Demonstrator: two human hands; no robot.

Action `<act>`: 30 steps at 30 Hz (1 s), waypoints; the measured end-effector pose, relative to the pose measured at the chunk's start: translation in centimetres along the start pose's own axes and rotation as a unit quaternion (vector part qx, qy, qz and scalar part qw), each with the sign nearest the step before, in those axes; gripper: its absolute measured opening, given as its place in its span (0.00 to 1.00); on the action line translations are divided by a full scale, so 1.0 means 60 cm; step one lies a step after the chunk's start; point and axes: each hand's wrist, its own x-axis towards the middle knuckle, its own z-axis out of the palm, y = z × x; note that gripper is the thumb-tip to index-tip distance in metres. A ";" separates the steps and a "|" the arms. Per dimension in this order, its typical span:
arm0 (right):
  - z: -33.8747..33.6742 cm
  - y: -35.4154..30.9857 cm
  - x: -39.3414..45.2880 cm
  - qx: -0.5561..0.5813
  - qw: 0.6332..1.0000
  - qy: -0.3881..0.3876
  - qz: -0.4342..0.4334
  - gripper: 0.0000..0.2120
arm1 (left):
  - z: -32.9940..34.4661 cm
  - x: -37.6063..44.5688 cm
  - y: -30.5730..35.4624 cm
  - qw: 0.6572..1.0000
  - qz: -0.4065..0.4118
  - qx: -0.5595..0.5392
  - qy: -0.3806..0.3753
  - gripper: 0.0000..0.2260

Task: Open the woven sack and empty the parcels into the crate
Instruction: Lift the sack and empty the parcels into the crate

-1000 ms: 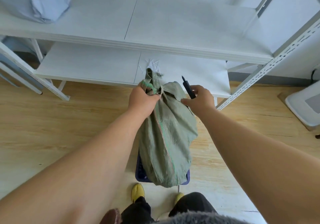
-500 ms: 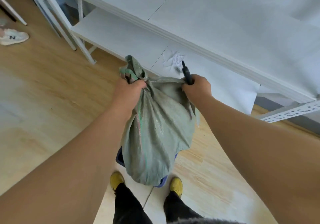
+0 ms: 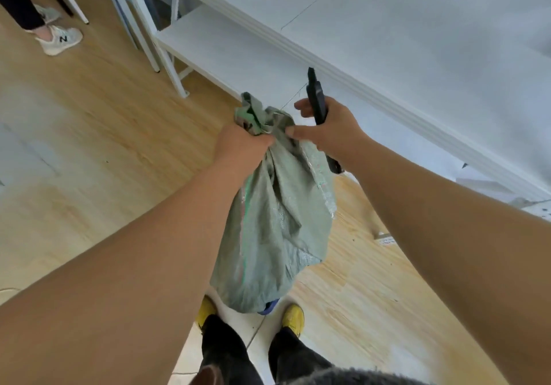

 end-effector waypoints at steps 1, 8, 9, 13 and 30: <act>0.002 0.018 -0.004 -0.044 0.999 0.001 0.018 0.25 | -0.002 -0.003 -0.005 0.999 -0.018 -0.044 0.024 0.05; 0.003 0.086 -0.026 -0.169 0.980 0.030 0.099 0.05 | -0.049 -0.015 -0.017 0.997 -0.047 -0.064 0.020 0.05; -0.002 0.078 -0.027 -0.170 0.981 0.027 0.095 0.04 | -0.061 -0.016 -0.017 0.997 -0.073 -0.022 -0.003 0.04; -0.009 -0.006 -0.024 -0.044 0.994 -0.045 0.085 0.06 | -0.102 -0.022 -0.014 0.968 -0.117 0.158 -0.157 0.14; -0.001 -0.064 -0.017 0.007 0.986 -0.147 0.076 0.09 | -0.121 -0.063 -0.063 0.942 -0.095 0.320 -0.041 0.13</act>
